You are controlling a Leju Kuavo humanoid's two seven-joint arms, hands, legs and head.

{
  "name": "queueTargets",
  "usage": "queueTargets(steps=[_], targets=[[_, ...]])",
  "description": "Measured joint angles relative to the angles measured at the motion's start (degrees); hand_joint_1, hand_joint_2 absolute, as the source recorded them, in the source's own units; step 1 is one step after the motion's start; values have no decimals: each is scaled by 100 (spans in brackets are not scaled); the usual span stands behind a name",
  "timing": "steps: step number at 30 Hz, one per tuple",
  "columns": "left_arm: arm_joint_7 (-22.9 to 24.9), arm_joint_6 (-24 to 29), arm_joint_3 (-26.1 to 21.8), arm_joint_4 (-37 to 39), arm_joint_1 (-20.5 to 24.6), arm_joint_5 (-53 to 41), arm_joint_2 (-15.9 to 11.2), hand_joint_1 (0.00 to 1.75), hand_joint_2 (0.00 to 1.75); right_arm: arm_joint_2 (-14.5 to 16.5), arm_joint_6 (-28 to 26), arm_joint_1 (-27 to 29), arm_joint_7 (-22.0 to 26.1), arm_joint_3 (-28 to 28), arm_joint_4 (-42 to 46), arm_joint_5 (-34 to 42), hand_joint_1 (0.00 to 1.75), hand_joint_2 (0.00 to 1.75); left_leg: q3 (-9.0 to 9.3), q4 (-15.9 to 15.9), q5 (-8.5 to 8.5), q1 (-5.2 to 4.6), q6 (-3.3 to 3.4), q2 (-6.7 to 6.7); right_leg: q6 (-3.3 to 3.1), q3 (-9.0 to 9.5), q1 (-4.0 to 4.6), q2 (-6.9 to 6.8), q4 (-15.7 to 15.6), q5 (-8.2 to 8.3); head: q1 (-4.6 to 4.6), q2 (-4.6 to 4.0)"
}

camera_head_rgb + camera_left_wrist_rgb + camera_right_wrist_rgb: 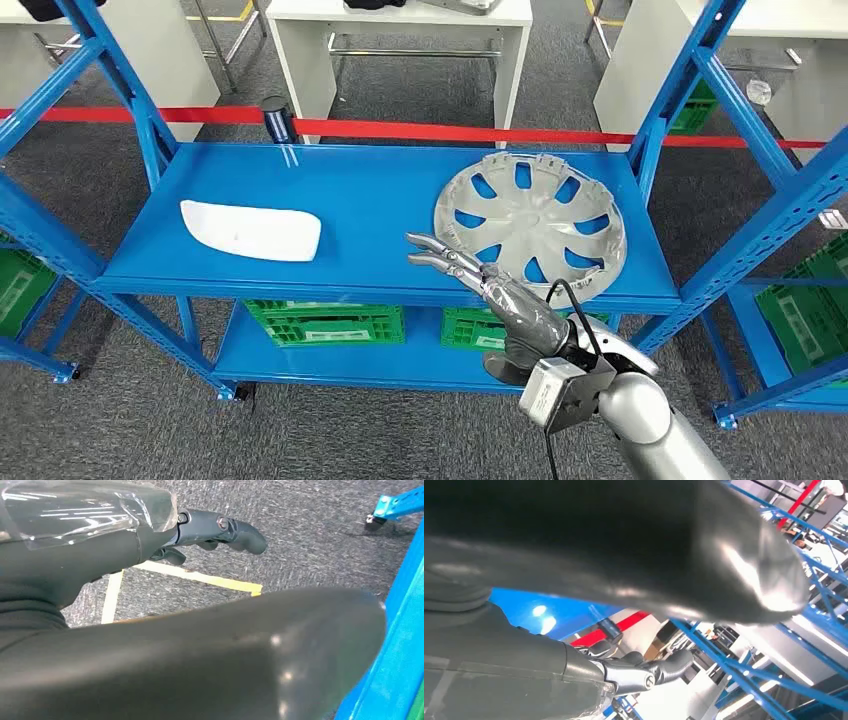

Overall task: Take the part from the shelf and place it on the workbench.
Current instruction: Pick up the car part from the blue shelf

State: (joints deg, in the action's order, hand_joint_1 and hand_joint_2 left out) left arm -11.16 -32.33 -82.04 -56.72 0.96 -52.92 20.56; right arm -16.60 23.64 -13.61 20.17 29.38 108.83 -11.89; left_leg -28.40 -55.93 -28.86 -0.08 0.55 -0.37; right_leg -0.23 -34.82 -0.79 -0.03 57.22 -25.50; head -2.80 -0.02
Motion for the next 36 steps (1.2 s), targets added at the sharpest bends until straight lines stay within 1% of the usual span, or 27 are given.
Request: queueTargets(steps=[3,4,6,8,9,10,11,12,13,14,15,17,19,20,21,23,24,25,26,27,28,29,30,32,33,35,36], targets=[[-1,0,-1,-2,1,2,-3,0,0,-10,-8,6,1,1,1,2,0,0,16,-99,-28,13,-52,9,-81,78,-20,19,-14,36,-2,0],[-1,0,-1,-3,4,2,-4,0,0,-13,-11,0,1,2,3,3,0,0,-47,-242,-55,22,-79,14,-116,128,-30,24,-18,17,-5,0],[-1,0,0,-3,8,3,-5,0,0,-12,-15,-13,2,6,7,4,0,0,-400,-823,-203,45,-137,25,-167,213,-38,30,-25,-39,-11,0],[0,4,-1,-2,5,2,-2,0,0,-12,-18,-8,-2,18,5,5,0,0,-921,-1533,-458,63,-174,27,-193,271,-24,41,-25,-115,-16,0],[2,9,-2,-2,0,2,-2,0,0,-12,-19,1,-7,27,5,5,0,0,-1117,-1716,-514,67,-175,27,-194,314,-14,52,-25,-159,-17,0],[5,13,-2,-2,-6,0,-2,0,0,-12,-21,7,-11,35,4,5,0,0,-1212,-1705,-456,65,-163,27,-196,370,-2,62,-25,-205,-17,0],[8,17,-2,-3,-10,-2,-3,0,0,-12,-23,10,-15,43,5,6,0,0,-1198,-1492,-273,57,-131,26,-194,440,15,69,-27,-253,-18,0],[10,17,-2,-5,-12,-3,-5,0,0,-12,-25,10,-19,46,5,7,0,0,-1102,-1130,4,39,-74,26,-192,517,31,72,-30,-305,-19,0],[14,14,-2,-18,-16,-2,-14,0,0,-11,-26,8,-19,48,5,8,0,0,-985,-756,265,3,4,20,-186,593,50,73,-33,-356,-11,0],[19,6,-2,-31,-20,0,-21,0,0,-10,-26,8,-24,50,4,11,0,0,-886,-461,408,-37,82,15,-169,641,61,77,-44,-404,-6,0],[24,-2,-1,-45,-22,2,-27,0,0,-8,-27,8,-30,52,4,13,0,0,-806,-277,478,-73,149,6,-145,674,66,83,-68,-441,0,0],[30,-8,1,-67,-37,1,-33,0,0,-2,-29,13,-46,56,7,18,0,0,-705,-141,468,-105,227,-11,-70,725,72,92,-46,-421,7,0],[28,13,4,-74,-50,-1,-35,0,0,1,-23,11,-89,52,9,39,0,87,-542,-14,538,-81,263,-14,-16,729,73,83,113,-407,10,0],[28,25,6,-74,-50,-1,-33,0,0,1,20,3,-160,49,8,110,0,131,-464,18,539,-67,274,-11,-7,645,67,79,284,-460,16,0],[27,33,11,-74,-46,1,-28,0,0,0,87,2,-266,51,1,227,0,175,-428,44,526,-57,277,-10,-20,476,57,74,558,-576,22,0],[27,38,19,-73,-42,-8,-14,0,0,-14,246,11,-498,85,-47,558,0,175,-413,47,482,-59,279,-19,-36,20,39,70,1216,-853,35,0],[26,37,22,-72,-42,-21,-7,0,0,-25,292,16,-592,118,-91,689,0,175,-407,44,460,-59,271,-26,-20,-172,30,68,1430,-937,34,0],[24,34,22,-72,-44,-37,-1,0,0,-38,315,6,-673,161,-142,770,0,175,-392,41,436,-59,259,-32,27,-267,20,66,1447,-913,35,0],[19,29,22,-72,-45,-56,2,0,0,-50,325,-24,-769,211,-195,804,0,175,-368,35,411,-58,243,-38,98,-256,9,63,1256,-779,36,0],[12,23,22,-72,-46,-75,3,0,0,-59,330,-71,-881,264,-247,796,0,175,-340,26,382,-57,222,-42,169,-151,-3,60,887,-563,36,0],[0,17,22,-72,-46,-95,3,0,0,-67,332,-130,-1012,326,-308,777,0,175,-312,14,351,-58,196,-45,201,-33,-8,54,517,-340,32,0],[-17,13,23,-72,-44,-123,3,0,0,-72,337,-199,-1161,398,-385,771,0,175,-297,-3,322,-62,167,-46,180,56,-2,43,219,-207,33,0],[-40,9,23,-72,-41,-160,2,0,0,-76,354,-263,-1315,474,-472,804,0,175,-295,-17,294,-67,134,-45,120,116,10,33,46,-115,30,0],[-98,-2,23,-68,-35,-238,-8,0,0,-94,382,-349,-1568,618,-680,961,0,175,-299,-65,271,-75,69,-44,-44,134,32,19,-21,-87,29,0],[-125,-10,22,-65,-32,-271,-21,0,0,-107,367,-373,-1652,681,-798,980,0,175,-302,-89,255,-72,43,-44,-90,167,21,20,-25,-49,27,0],[-164,-29,19,-59,-27,-312,-43,0,0,-144,223,-430,-1752,806,-1044,692,0,175,-383,-287,132,-53,-16,-36,-142,220,-4,17,-32,-39,19,0],[-173,-38,15,-58,-21,-329,-50,0,0,-161,117,-455,-1795,870,-1152,391,0,175,-510,-534,-4,-34,-53,-27,-155,232,-11,16,-33,-43,11,0]])
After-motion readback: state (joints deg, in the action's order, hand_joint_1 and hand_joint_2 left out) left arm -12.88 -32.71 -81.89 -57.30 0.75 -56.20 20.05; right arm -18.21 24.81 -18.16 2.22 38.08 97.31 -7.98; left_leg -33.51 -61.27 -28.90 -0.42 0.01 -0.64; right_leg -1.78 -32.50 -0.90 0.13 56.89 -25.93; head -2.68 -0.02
